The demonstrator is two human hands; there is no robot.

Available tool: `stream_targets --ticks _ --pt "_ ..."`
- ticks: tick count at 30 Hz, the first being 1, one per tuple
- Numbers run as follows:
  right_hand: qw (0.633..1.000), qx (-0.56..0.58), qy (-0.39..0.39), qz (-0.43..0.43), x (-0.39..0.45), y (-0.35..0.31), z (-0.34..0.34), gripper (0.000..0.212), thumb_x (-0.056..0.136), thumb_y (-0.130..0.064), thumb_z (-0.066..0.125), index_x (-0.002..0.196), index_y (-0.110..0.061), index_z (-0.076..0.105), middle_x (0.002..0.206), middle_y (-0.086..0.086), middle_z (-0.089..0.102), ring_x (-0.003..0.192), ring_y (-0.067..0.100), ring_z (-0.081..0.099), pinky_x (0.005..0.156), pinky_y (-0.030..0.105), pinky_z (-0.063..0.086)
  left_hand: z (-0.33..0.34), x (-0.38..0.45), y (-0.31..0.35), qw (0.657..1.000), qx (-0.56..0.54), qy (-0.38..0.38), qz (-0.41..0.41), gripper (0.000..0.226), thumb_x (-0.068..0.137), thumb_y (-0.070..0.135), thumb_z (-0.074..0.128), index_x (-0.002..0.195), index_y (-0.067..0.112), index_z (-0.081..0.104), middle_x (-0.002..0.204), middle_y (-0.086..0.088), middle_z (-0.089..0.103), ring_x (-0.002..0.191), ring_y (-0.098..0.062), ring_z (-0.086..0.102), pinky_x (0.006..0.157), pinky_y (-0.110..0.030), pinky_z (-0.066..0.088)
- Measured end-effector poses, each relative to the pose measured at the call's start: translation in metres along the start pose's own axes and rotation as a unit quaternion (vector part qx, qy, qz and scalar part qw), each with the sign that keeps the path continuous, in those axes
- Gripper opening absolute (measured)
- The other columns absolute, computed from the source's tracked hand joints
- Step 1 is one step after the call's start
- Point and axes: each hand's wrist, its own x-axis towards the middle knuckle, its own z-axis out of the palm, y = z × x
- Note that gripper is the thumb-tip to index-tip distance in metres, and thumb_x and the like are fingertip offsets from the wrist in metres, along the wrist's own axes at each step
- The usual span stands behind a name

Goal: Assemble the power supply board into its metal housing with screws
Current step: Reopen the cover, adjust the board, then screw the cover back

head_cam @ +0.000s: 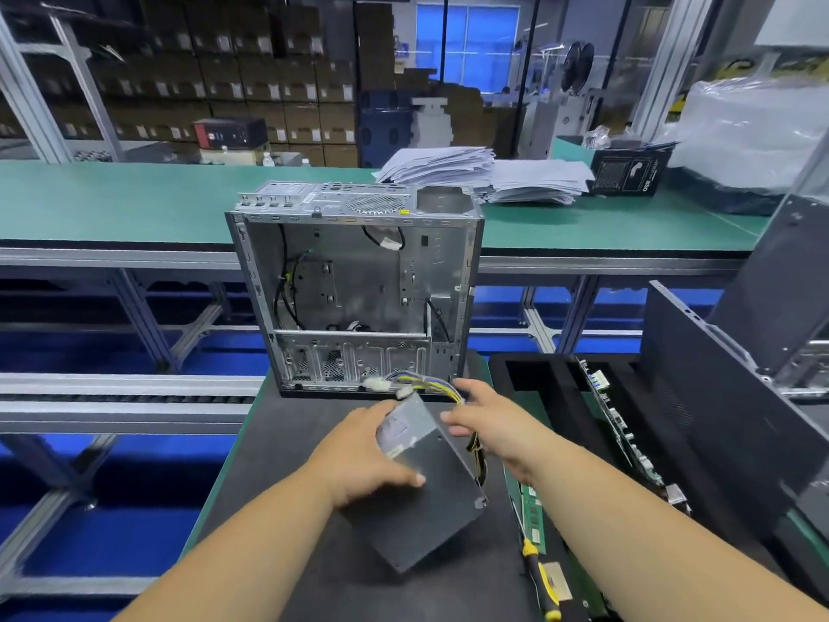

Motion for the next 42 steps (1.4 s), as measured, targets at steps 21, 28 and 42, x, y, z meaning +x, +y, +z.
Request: stream_targets --ticks 21,28,42 --pt "0.999 0.016 0.025 0.032 0.014 0.047 0.005 0.038 0.094 -0.011 0.061 0.123 -0.035 0.055 0.097 0.005 0.060 0.076 0.016 0.059 0.052 0.018 0.043 0.013 0.013 -0.007 0.973 0.203 0.020 0.104 0.113 0.051 0.083 0.064 0.149 0.037 0.029 0.137 0.012 0.038 0.131 -0.015 0.031 0.114 -0.030 0.024" --pt "0.999 -0.016 -0.024 0.045 0.017 0.044 -0.005 0.049 0.086 -0.018 0.071 0.127 -0.039 0.053 0.103 0.005 0.063 0.076 0.012 0.060 0.057 0.021 0.040 -0.009 -0.010 -0.039 1.000 -0.018 0.007 -0.008 0.116 0.048 0.052 0.089 0.146 0.033 0.031 0.142 0.016 0.036 0.129 -0.003 0.037 0.106 -0.023 0.032" --pt "0.978 -0.199 -0.060 0.021 0.015 0.038 -0.004 0.095 0.041 -0.028 0.083 0.117 -0.055 0.034 0.102 0.000 0.065 0.097 0.025 0.066 0.084 0.041 0.057 -0.010 -0.014 -0.046 0.995 -0.104 0.006 -0.001 0.084 0.052 0.033 0.093 0.123 0.041 0.049 0.126 0.017 0.055 0.117 0.011 0.048 0.103 -0.021 0.040"
